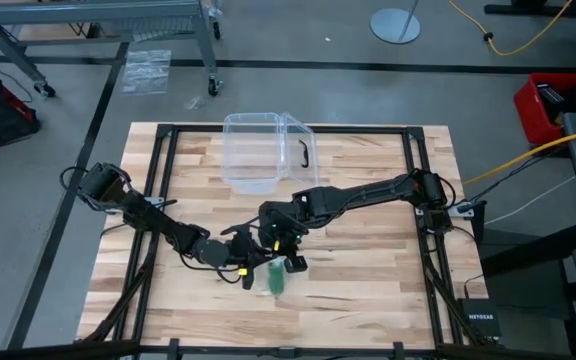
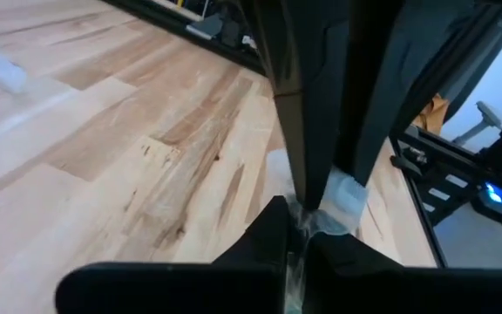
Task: Roll bandage
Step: Close the transparent zip bag
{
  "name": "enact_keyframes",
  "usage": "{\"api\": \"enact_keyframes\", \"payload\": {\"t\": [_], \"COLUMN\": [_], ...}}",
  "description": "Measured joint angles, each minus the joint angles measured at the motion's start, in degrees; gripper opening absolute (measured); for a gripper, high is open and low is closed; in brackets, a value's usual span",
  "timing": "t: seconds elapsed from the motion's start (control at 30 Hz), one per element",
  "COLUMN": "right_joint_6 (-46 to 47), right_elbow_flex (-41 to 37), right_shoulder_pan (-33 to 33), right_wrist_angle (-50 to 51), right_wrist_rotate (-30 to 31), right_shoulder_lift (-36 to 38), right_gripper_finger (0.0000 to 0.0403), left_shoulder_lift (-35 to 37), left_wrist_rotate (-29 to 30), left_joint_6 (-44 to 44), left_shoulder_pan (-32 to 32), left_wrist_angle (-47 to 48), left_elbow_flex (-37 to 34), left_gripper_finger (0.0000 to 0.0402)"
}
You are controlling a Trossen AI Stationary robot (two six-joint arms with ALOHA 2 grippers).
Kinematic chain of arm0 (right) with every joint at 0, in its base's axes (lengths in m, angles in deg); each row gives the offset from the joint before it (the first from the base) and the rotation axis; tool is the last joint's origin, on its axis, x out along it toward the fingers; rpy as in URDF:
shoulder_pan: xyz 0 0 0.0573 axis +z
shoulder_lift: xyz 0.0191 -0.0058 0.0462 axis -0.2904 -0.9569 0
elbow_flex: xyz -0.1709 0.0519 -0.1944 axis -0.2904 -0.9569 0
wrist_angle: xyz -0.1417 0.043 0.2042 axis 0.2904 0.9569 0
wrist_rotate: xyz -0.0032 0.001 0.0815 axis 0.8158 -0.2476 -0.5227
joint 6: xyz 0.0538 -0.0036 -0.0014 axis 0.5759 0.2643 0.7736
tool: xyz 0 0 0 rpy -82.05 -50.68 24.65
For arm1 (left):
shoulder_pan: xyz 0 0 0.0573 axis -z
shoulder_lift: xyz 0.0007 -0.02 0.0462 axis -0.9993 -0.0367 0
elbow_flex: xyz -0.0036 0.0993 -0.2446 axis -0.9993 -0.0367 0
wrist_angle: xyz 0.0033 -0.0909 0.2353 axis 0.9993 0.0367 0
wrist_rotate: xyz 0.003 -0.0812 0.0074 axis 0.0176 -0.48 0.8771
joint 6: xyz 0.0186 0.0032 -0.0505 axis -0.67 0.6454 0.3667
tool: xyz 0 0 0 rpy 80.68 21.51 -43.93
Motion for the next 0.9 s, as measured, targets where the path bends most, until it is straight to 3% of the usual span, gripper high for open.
{"api": "enact_keyframes", "payload": {"t": [0.17,0.53,0.9], "right_joint_6": [0.00,0.48,0.50], "right_elbow_flex": [-0.16,-0.24,-0.39], "right_shoulder_pan": [0.02,0.00,0.02], "right_wrist_angle": [0.79,2.43,3.13], "right_wrist_rotate": [0.54,2.45,2.45], "right_shoulder_lift": [0.02,0.02,-0.07], "right_gripper_finger": [0.0018,0.0039,0.0023], "left_shoulder_lift": [-0.05,-0.07,-0.07], "left_wrist_rotate": [0.63,8.21,11.37], "left_joint_6": [-2.15,-1.60,-2.80], "left_shoulder_pan": [0.71,3.35,4.50], "left_wrist_angle": [-1.44,-1.27,-1.61], "left_elbow_flex": [-0.03,-0.04,-0.04], "left_gripper_finger": [0.0000,0.0000,0.0000]}}
